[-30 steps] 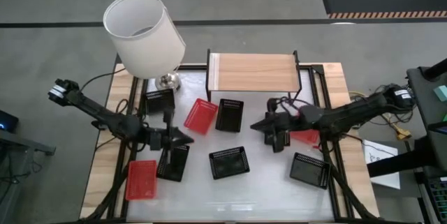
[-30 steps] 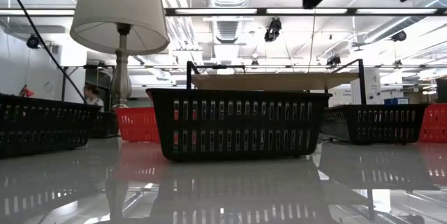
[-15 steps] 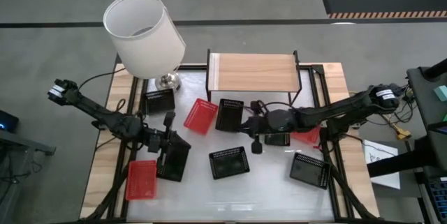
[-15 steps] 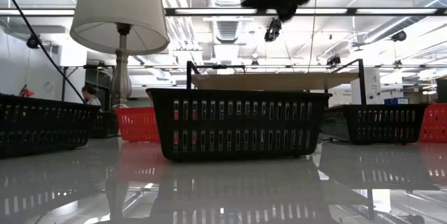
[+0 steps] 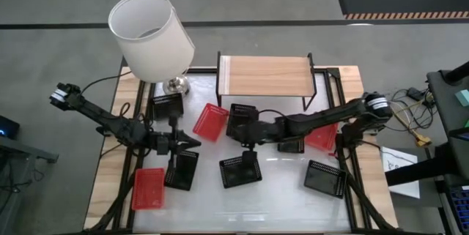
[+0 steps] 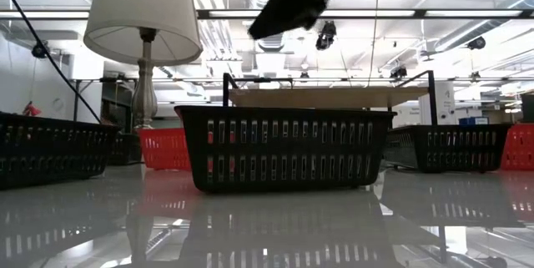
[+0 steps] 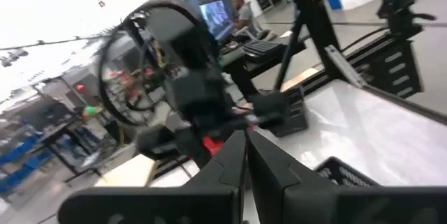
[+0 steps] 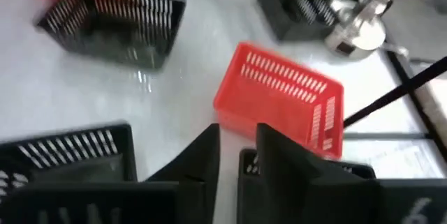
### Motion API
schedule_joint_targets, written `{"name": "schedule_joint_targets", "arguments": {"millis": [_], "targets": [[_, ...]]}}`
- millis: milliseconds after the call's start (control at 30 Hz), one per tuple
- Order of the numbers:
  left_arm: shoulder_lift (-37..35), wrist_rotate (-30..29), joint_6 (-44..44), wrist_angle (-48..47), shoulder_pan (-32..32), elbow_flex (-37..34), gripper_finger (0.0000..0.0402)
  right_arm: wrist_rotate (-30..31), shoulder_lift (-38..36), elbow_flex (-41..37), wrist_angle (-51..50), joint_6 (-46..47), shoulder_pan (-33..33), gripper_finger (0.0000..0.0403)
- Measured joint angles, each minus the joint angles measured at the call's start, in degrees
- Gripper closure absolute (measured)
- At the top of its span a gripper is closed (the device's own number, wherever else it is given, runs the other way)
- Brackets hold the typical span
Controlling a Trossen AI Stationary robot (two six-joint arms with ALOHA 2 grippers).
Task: Stack baskets on shelf by color
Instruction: Put the black bin on the shelf
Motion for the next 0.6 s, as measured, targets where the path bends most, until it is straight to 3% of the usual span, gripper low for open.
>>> {"name": "schedule_joint_targets", "arguments": {"millis": [300,600], "targets": [[-1.1,-0.4,0.1,-0.1,0.0,-0.2,0.0402,-0.3,9.1,9.5,-15.3,0.6,-1.0,0.0231],[-1.8,-0.4,0.1,-0.1,0.0,-0.8,0.0402,-1.0,14.3,9.7,-19.2,3.2,-3.7,0.0208]]}}
